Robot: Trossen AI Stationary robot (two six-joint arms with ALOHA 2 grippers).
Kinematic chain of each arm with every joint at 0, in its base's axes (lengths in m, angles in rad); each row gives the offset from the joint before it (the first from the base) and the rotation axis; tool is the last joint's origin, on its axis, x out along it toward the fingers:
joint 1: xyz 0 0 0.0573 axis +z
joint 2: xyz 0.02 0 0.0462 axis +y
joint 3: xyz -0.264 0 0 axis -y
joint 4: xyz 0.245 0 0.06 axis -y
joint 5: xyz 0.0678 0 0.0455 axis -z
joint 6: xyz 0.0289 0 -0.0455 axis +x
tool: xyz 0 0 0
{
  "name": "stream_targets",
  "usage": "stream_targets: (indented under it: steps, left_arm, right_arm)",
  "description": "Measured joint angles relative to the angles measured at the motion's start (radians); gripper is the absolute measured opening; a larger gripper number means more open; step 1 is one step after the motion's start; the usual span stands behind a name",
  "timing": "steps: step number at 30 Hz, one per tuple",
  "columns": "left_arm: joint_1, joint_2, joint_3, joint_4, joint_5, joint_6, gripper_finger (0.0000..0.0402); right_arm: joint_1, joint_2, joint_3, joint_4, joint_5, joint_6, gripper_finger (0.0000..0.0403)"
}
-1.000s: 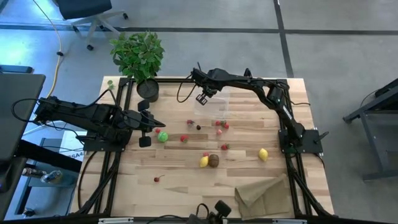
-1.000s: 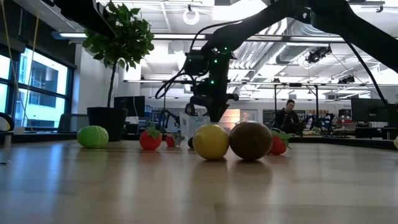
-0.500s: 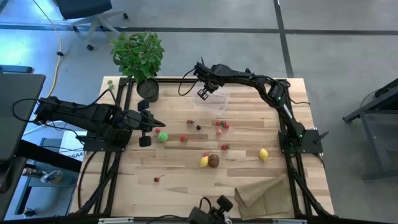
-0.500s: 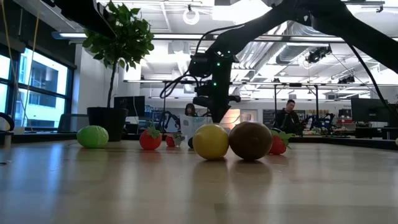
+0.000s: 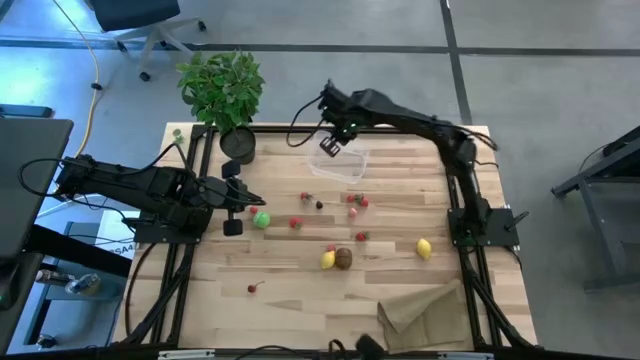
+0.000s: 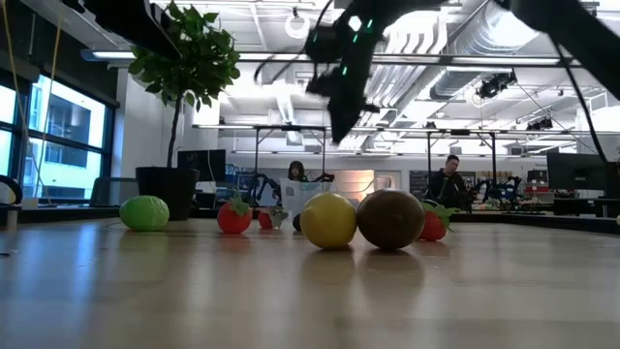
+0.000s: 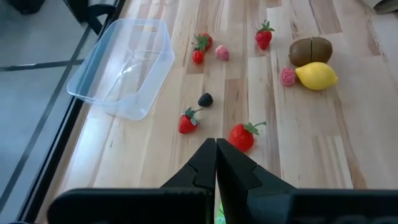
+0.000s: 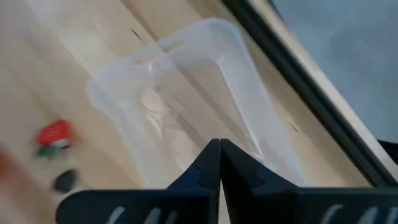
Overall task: Pick and placing Produce into tupperware
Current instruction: Put the right lemon into the transparent bin
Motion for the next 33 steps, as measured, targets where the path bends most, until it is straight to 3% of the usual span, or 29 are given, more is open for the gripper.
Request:
stream_targets:
  steps: [9, 14, 18, 24, 33]
  left_arm:
    - [0.0, 0.0, 0.0, 0.005, 0.004, 0.019, 0.0003]
    - [0.0, 0.0, 0.0, 0.007, 0.027, 0.02, 0.0003]
    - [0.0, 0.0, 0.0, 0.013, 0.052, 0.019, 0.0003]
    - [0.0, 0.0, 0.0, 0.033, 0.077, 0.018, 0.0003]
    - [0.0, 0.0, 0.0, 0.09, 0.16, 0.026, 0.0003]
  right_arm:
    - [0.091, -0.291, 0.002, -0.24, 0.034, 0.147, 0.0]
    - [0.212, -0.426, -0.002, -0.41, 0.15, 0.328, 0.0]
    - [0.343, -0.577, -0.078, -0.382, 0.178, 0.497, 0.0]
    - [0.583, -0.779, -0.302, -0.393, 0.245, 0.86, 0.0]
    - [0.914, -0.992, -0.733, -0.397, 0.105, 1.277, 0.0]
